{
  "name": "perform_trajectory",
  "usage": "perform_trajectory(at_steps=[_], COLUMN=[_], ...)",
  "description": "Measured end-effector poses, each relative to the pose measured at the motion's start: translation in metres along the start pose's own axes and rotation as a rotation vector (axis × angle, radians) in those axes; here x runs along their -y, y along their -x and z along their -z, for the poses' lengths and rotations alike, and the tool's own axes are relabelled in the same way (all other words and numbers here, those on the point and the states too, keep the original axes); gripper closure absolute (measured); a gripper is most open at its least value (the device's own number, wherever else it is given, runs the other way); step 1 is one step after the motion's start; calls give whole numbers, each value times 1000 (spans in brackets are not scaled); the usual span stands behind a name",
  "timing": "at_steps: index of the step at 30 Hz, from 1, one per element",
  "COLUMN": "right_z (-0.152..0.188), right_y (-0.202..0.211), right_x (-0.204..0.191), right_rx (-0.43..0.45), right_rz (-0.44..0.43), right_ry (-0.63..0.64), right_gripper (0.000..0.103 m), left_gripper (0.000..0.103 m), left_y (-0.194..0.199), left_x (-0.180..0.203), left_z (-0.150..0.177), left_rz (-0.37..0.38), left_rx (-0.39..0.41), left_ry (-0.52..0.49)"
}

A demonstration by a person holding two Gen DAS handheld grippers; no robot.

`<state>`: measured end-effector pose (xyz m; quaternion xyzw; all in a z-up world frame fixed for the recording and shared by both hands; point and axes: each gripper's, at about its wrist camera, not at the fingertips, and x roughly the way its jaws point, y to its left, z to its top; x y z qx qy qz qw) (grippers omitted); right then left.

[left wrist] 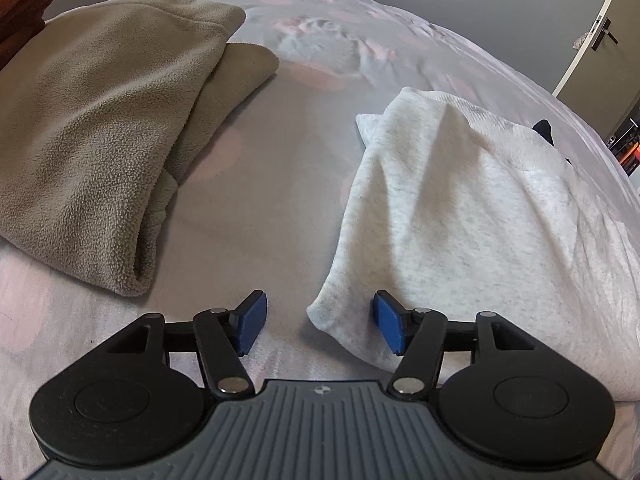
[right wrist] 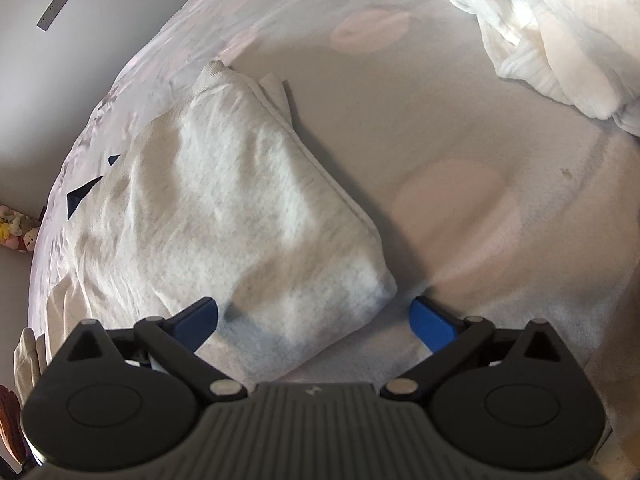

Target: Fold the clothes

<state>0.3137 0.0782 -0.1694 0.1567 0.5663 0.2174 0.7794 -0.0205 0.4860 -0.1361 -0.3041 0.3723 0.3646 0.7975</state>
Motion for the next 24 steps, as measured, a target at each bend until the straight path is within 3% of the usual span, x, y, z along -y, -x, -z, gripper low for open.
perform_trajectory(at_steps=[7, 10, 17, 20, 24], right_z=[0, 1, 0, 0, -5], right_y=[-3, -3, 3, 14, 27], right_x=[-1, 1, 11, 12, 3], right_rx=[-2, 12, 25, 87, 182], right_rz=[8, 6, -47, -83, -114], right_ry=[-5, -25, -65, -67, 7], right_gripper=[0, 0, 0, 1, 1], left_gripper=[33, 21, 17, 19, 20], left_y=[-1, -3, -5, 5, 29], left_x=[1, 6, 15, 17, 19], left_z=[-1, -1, 0, -3, -11], left_rz=[17, -8, -37, -38, -16], left_rx=[-25, -47, -74, -34, 83], left_ry=[-22, -76, -161, -184, -184])
